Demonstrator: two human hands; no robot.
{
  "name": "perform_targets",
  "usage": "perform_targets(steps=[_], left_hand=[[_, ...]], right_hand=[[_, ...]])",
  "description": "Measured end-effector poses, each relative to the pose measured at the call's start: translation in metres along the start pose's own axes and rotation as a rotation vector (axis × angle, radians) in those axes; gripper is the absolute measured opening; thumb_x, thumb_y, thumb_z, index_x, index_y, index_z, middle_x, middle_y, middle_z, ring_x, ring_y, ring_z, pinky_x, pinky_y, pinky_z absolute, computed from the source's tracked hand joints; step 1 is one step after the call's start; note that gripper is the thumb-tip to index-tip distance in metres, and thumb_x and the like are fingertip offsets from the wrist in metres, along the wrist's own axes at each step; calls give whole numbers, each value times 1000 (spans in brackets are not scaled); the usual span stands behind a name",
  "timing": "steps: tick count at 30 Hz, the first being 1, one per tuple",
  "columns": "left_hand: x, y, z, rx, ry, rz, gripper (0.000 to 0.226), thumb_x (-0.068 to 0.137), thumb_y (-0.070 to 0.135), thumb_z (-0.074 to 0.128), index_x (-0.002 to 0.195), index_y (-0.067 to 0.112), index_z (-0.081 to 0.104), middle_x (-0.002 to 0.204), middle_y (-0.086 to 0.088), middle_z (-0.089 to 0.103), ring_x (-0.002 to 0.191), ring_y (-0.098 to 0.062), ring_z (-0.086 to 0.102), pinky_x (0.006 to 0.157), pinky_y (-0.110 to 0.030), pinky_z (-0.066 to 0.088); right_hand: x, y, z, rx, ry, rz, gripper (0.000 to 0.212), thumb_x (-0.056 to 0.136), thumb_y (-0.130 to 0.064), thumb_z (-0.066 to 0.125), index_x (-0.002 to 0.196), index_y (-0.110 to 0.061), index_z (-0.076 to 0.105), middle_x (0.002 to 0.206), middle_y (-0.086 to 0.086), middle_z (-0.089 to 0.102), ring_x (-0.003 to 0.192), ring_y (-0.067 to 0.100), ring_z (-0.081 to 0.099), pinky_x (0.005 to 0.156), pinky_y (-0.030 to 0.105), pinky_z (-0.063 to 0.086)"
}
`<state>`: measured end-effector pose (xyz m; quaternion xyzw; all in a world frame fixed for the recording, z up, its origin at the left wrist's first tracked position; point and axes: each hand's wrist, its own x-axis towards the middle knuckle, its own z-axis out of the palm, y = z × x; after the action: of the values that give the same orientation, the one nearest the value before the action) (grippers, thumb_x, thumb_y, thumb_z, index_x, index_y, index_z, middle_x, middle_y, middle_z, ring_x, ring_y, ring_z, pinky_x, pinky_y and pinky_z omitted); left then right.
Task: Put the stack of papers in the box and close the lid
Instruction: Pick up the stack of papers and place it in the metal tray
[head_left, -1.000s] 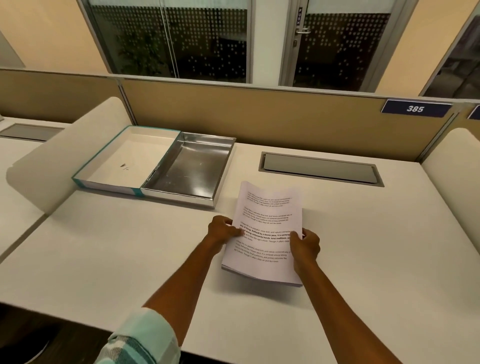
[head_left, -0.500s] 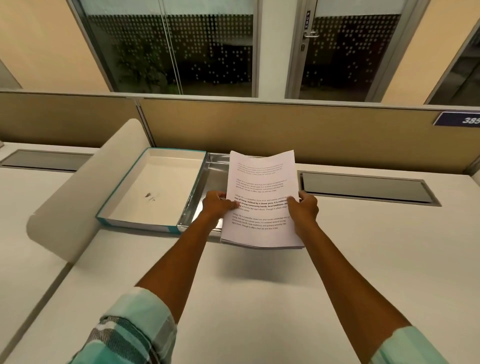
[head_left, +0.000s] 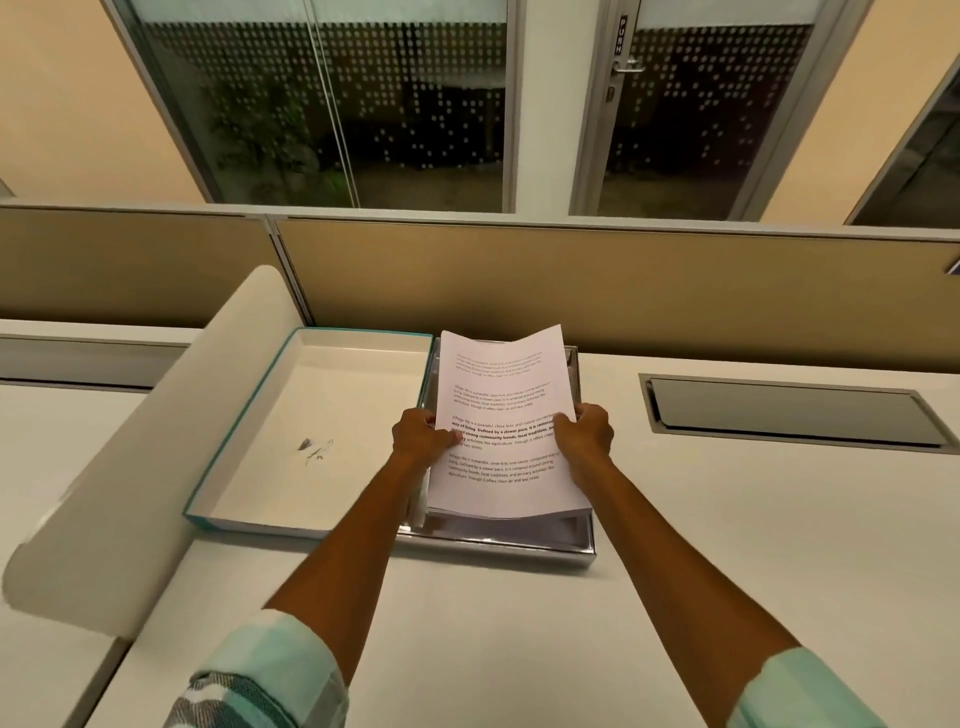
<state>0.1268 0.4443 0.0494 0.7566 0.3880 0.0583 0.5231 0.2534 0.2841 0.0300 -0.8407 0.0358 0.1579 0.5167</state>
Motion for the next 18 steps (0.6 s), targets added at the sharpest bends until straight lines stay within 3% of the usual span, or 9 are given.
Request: perform_targets(steps=[6,12,18], left_hand=[[33,-12,12,10,1,-13,42,83,16,72,122,2,62,126,-19,66,106,-40,67,97,-52,52],[47,-23,24,79,23,13,39,84,17,71,120,4,64,124,-17,67,103,-36,68,91,-42,54],[46,-25,26,247,166,124,37,86,15,67,122,6,61,125,-16,65,107,-36,66,90,-42,54]], right_hand=[[23,4,18,-54,19,39,29,94,-24,58,117,-8,57,119,12,67,93,30,70,84,40,60],[32,11,27,-105,29,46,29,94,-24,57,119,-8,57,121,12,67,94,31,70,84,40,59],[32,14,25,-287,-43,-31,33,93,-15,59,123,-4,56,124,15,65,105,34,67,84,38,56]])
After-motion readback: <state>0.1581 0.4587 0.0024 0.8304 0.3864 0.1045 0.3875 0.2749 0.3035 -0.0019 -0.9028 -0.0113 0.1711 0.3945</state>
